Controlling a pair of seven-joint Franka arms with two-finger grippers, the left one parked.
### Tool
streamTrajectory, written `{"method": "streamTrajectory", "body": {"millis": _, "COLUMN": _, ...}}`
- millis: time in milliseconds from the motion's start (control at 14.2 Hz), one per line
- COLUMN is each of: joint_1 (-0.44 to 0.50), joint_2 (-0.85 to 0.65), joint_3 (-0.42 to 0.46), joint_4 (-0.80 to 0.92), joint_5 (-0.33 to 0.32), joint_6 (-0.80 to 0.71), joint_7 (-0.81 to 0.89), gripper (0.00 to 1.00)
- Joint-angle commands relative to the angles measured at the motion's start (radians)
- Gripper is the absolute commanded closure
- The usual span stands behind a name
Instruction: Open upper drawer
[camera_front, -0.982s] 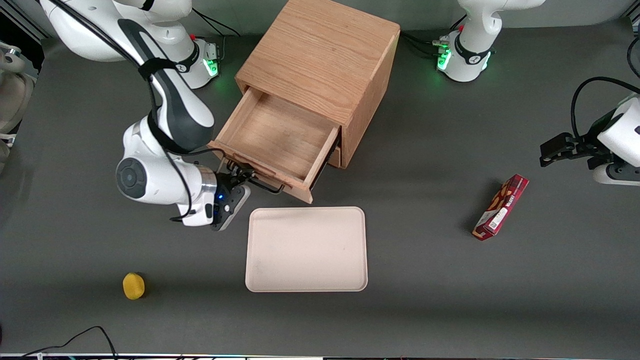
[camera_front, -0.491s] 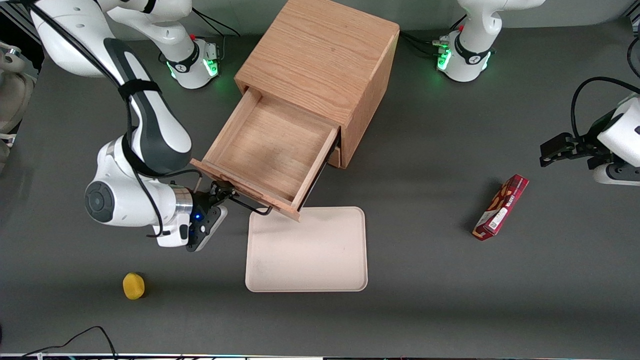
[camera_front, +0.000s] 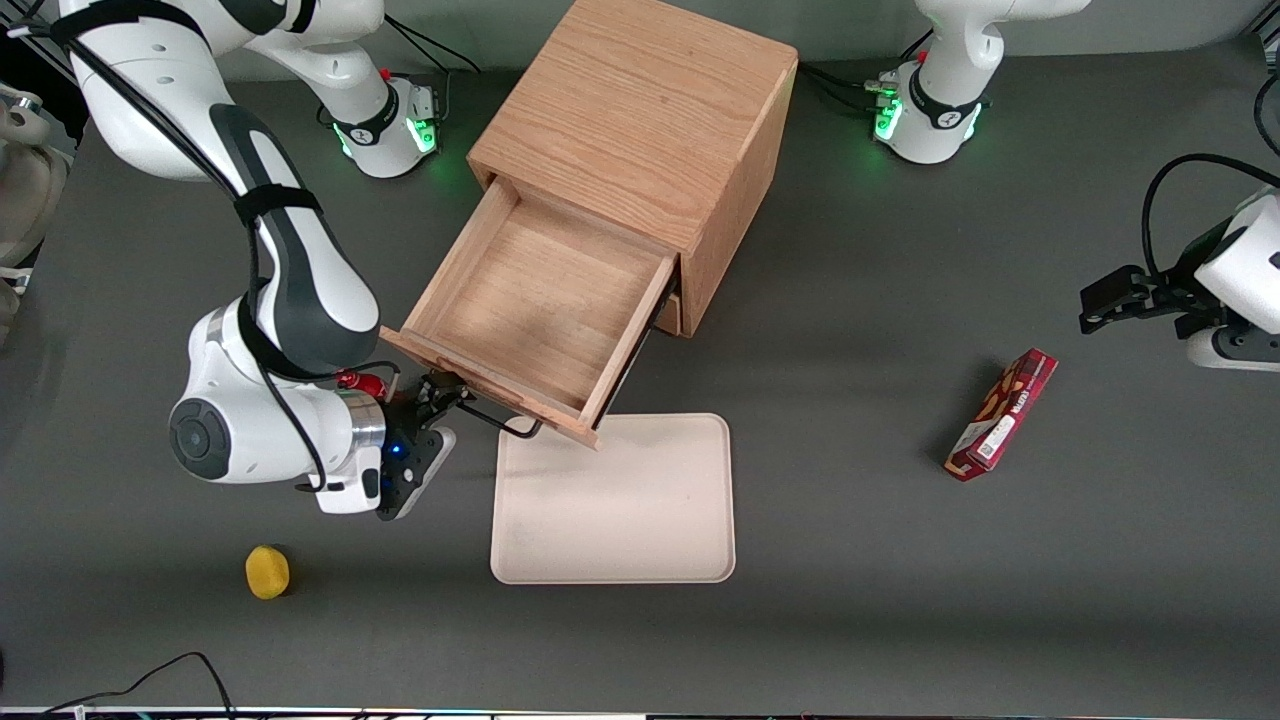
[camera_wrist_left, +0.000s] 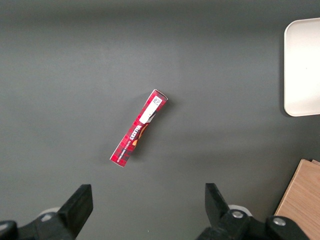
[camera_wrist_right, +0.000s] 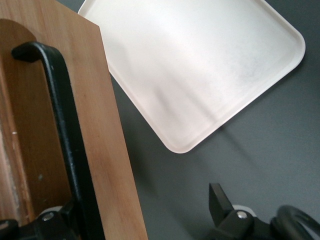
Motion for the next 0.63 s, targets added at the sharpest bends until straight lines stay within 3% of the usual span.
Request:
{"method": "streamTrajectory", "body": {"millis": 0, "joint_1": 0.008, "joint_2": 0.015, "joint_3": -0.021, "joint_4": 0.082, "joint_5": -0.028, "joint_6": -0.031, "joint_7": 0.003, "gripper": 0.0}}
{"method": "streamTrajectory", "body": {"millis": 421, "joint_1": 0.007, "joint_2": -0.118, "joint_3": -0.03, "joint_4": 0.146, "joint_5": -0.029, "joint_6": -0.183, "joint_7": 0.016, "gripper": 0.0}}
{"method": "streamTrajectory", "body": {"millis": 561, "joint_1": 0.011, "joint_2": -0.213, "joint_3": -0.037, "joint_4": 0.141, "joint_5": -0.049, "joint_6": -0.225, "joint_7": 0.157, "gripper": 0.0}}
